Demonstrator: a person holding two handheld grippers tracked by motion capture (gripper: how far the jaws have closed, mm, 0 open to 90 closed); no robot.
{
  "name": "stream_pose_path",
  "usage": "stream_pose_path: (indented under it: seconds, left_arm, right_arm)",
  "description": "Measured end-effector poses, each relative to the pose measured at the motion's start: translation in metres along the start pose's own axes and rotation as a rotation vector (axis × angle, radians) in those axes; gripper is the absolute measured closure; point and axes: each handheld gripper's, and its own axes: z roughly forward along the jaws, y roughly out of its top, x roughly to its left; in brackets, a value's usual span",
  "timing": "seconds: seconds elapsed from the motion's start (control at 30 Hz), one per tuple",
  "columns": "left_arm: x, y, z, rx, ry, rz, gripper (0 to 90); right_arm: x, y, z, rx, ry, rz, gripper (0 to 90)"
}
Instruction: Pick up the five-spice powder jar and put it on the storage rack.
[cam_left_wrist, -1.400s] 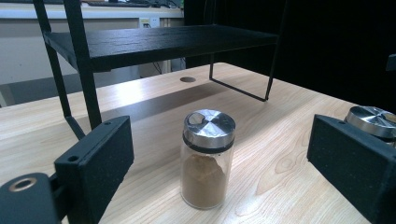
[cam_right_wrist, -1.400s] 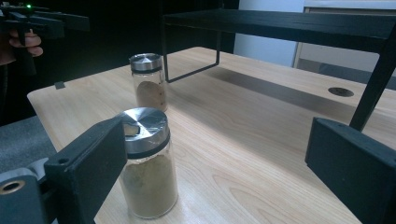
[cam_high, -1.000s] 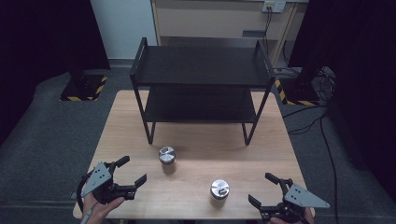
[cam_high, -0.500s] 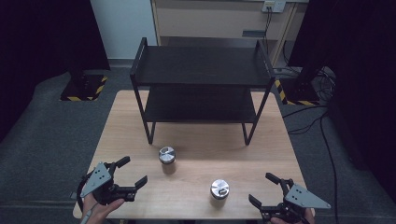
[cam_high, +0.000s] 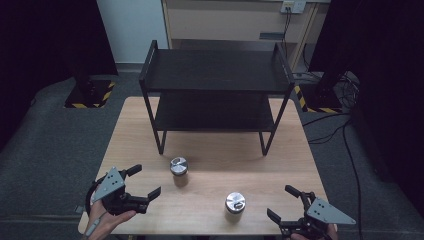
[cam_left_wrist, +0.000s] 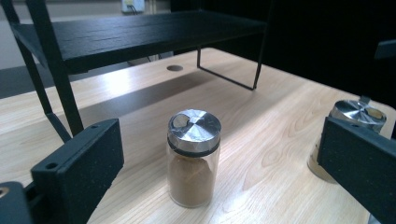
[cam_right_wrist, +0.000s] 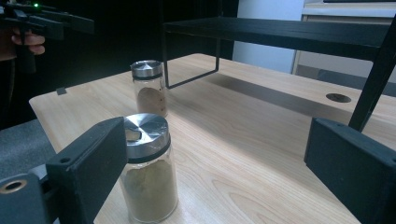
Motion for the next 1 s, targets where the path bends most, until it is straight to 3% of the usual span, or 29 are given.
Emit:
stream_pose_path:
  seconds: [0.07,0.1,0.13,0.3,0.43,0.7,1.0]
  left_arm:
    - [0.006,0.016,0.003,0.051,-0.016,0.014,0.0]
    - [0.006,0.016,0.003,0.051,-0.016,0.014,0.0]
    - [0.009,0.025,0.007,0.089,-0.026,0.029,0.0]
    - [0.016,0.037,0.02,0.149,-0.036,0.026,0.0]
    - [0.021,0.048,0.039,0.208,-0.064,0.042,0.0]
    - [0.028,0.057,0.066,0.265,-0.094,0.059,0.3]
    - [0.036,0.056,0.088,0.321,-0.077,0.039,1.6]
  right_arm:
    - [0.0,0.0,0.0,-0.001,0.002,0.0,6.6]
    - [0.0,0.0,0.0,-0.001,0.002,0.0,6.6]
    - [0.0,0.0,0.0,-0.002,0.002,0.0,6.6]
    - [0.0,0.0,-0.001,-0.004,0.003,0.002,6.7]
    - [0.0,0.0,-0.001,-0.003,0.001,0.002,6.8]
    - [-0.001,-0.001,-0.001,-0.005,0.001,0.004,7.0]
    - [-0.001,-0.001,-0.001,-0.006,0.001,0.005,7.1]
